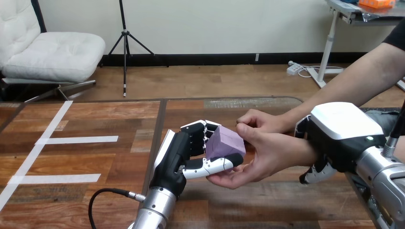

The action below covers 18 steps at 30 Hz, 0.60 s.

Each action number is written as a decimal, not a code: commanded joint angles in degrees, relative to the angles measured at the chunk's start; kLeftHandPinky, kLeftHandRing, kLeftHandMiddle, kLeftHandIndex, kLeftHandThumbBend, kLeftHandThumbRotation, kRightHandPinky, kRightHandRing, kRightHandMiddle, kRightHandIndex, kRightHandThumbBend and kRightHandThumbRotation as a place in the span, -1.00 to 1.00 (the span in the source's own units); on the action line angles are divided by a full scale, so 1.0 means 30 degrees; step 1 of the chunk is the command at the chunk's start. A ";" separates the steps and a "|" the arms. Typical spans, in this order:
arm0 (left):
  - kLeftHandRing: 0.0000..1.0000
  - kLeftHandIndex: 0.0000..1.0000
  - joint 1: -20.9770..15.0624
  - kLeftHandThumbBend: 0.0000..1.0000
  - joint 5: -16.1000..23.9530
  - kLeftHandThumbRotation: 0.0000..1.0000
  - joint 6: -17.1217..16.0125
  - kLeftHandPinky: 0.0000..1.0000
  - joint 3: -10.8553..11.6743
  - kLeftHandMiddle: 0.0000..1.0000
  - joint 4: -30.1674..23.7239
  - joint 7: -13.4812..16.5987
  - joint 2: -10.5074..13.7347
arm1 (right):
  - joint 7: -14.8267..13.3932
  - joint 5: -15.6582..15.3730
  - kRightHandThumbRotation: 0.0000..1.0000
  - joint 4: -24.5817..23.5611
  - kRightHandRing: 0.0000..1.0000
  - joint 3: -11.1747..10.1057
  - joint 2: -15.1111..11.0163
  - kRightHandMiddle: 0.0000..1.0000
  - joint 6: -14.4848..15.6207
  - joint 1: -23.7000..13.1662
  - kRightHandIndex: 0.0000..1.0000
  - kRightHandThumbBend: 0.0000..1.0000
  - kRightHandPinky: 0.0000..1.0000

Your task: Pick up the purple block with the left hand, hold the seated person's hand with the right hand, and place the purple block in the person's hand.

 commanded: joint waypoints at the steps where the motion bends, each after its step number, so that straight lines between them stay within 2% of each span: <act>1: -0.16 0.02 -0.0502 0.66 -0.0069 -0.61 -0.0141 -0.28 0.0108 -0.02 -0.1024 -0.0164 0.0094 | -0.0346 -0.0066 -1.00 -0.0777 -0.12 -0.0097 0.0297 0.01 -0.0369 -0.1078 0.04 0.54 -0.28; 4: -0.16 0.02 -0.0477 0.66 -0.0106 -0.61 -0.0158 -0.28 0.0125 -0.02 -0.1039 -0.0223 0.0111 | -0.0311 -0.0131 -1.00 -0.0820 -0.11 -0.0048 0.0351 0.02 -0.0463 -0.1202 0.04 0.53 -0.26; 13: -0.16 0.02 -0.0396 0.65 -0.0070 -0.62 -0.0119 -0.28 0.0148 -0.02 -0.1126 -0.0295 0.0167 | -0.1316 -0.0538 -1.00 -0.0693 -0.11 0.0127 0.0270 0.01 -0.1711 -0.1487 0.04 0.56 -0.25; 16: -0.16 0.02 -0.0379 0.65 0.0028 -0.61 -0.0152 -0.28 0.0135 -0.02 -0.1130 -0.0210 0.0209 | -0.0924 -0.0333 -1.00 -0.0703 -0.09 0.0106 0.0652 0.02 -0.1409 -0.1693 0.04 0.56 -0.22; 18: -0.16 0.02 -0.0362 0.65 -0.0085 -0.61 -0.0141 -0.28 0.0168 -0.02 -0.1143 -0.0309 0.0171 | -0.0896 -0.0570 -1.00 -0.0507 -0.09 0.0274 0.0653 0.02 -0.1534 -0.1927 0.04 0.56 -0.22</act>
